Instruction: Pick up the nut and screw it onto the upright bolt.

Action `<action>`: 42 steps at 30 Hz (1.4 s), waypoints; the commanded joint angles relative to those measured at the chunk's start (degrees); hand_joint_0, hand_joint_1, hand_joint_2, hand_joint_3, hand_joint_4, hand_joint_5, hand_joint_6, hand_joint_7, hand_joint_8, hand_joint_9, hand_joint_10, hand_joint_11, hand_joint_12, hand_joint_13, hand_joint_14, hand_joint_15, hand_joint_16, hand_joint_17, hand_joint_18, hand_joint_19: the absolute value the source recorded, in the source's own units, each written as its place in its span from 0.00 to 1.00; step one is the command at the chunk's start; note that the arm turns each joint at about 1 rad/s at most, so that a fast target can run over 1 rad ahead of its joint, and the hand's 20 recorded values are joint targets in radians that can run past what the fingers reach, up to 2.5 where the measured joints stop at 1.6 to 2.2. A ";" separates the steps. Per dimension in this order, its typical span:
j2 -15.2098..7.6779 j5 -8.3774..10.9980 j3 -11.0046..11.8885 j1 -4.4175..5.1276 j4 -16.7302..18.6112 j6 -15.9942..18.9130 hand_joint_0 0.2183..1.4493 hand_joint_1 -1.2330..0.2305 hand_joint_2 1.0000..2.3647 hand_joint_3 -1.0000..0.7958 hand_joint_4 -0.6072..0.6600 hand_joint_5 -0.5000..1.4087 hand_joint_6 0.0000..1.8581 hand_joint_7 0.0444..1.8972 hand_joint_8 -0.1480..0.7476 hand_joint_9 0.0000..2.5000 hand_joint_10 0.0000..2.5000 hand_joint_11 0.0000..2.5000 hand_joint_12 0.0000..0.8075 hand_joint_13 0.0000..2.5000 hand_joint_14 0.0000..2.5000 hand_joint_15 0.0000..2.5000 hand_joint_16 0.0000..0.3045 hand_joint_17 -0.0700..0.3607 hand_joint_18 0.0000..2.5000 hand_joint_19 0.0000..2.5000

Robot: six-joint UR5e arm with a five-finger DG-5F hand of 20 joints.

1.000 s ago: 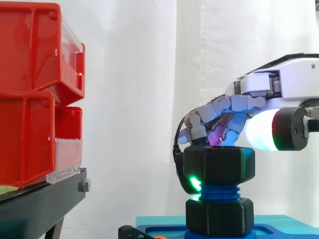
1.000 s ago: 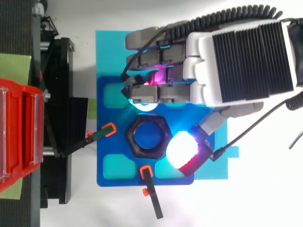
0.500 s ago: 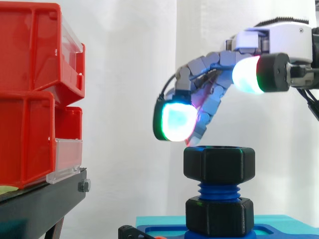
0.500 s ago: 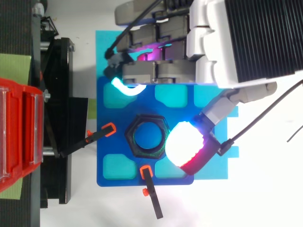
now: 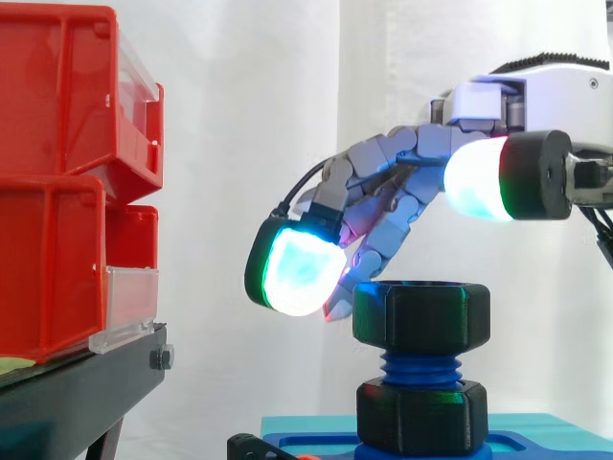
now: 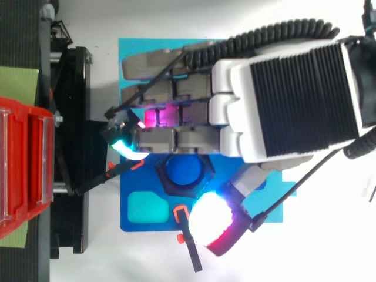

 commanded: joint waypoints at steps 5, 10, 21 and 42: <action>0.05 1.13 -0.45 1.45 -0.50 0.90 0.22 0.81 0.00 0.28 0.64 0.21 0.27 0.43 0.39 0.32 0.00 0.00 0.27 0.22 0.00 0.00 0.08 0.29 0.11 0.02; -0.04 0.95 -0.45 1.36 -1.65 0.81 0.22 0.81 0.00 0.28 0.66 0.22 0.27 0.49 0.40 0.32 0.00 0.00 0.28 0.22 0.00 0.00 0.08 0.29 0.11 0.01; 0.05 0.25 -0.45 0.04 -2.44 0.63 0.23 0.80 0.00 0.28 0.60 0.23 0.27 0.66 0.42 0.33 0.00 0.00 0.27 0.22 0.00 0.00 0.07 0.28 0.10 0.00; -0.04 -5.46 3.50 -5.23 -3.32 -0.42 0.24 0.76 0.00 0.28 0.62 0.24 0.27 0.71 0.44 0.40 0.00 0.00 0.22 0.28 0.00 0.00 0.05 0.24 0.16 0.00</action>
